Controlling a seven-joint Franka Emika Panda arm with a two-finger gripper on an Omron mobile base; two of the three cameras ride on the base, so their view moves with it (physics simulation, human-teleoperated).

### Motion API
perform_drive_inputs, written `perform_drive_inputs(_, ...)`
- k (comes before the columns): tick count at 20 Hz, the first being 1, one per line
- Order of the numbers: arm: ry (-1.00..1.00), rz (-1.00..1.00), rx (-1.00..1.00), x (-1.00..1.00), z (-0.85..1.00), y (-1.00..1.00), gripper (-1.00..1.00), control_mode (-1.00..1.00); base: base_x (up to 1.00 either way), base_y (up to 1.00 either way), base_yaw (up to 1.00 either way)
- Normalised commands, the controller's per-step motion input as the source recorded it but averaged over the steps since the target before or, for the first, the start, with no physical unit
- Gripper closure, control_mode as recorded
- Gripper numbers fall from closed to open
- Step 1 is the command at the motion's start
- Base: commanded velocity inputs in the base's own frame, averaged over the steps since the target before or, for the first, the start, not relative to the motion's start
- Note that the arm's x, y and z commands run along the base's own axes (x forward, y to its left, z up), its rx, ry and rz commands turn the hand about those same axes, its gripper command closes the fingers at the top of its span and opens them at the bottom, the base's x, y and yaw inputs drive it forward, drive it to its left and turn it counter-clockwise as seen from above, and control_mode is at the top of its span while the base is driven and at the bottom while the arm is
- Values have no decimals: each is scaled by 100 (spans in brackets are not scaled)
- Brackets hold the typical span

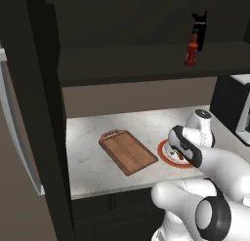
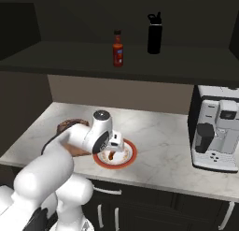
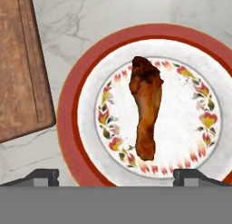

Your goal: Pick the chicken drumstick from the plate and place it on the cutting board. Then pick the condiment bottle from the cabinet and place it next to the cutting board.

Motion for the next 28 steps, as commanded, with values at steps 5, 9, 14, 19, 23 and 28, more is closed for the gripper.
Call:
perform_drive_inputs(5, 0, 0, 0, 19, -19, -14, -100, -100, 0, 0, 0)
perform_drive_inputs(9, 0, 0, 0, 20, -18, -11, -100, -100, 0, 0, 0)
perform_drive_inputs(14, 0, 0, 0, 23, -17, -6, -100, -100, 0, 0, 0)
perform_drive_inputs(19, 0, 0, 0, 23, -14, -2, -100, -100, 0, 0, 0)
perform_drive_inputs(23, 0, 0, 0, 21, -13, -4, -100, -100, 0, 0, 0)
perform_drive_inputs(28, 0, 0, 0, 20, -15, -8, -100, -100, 0, 0, 0)
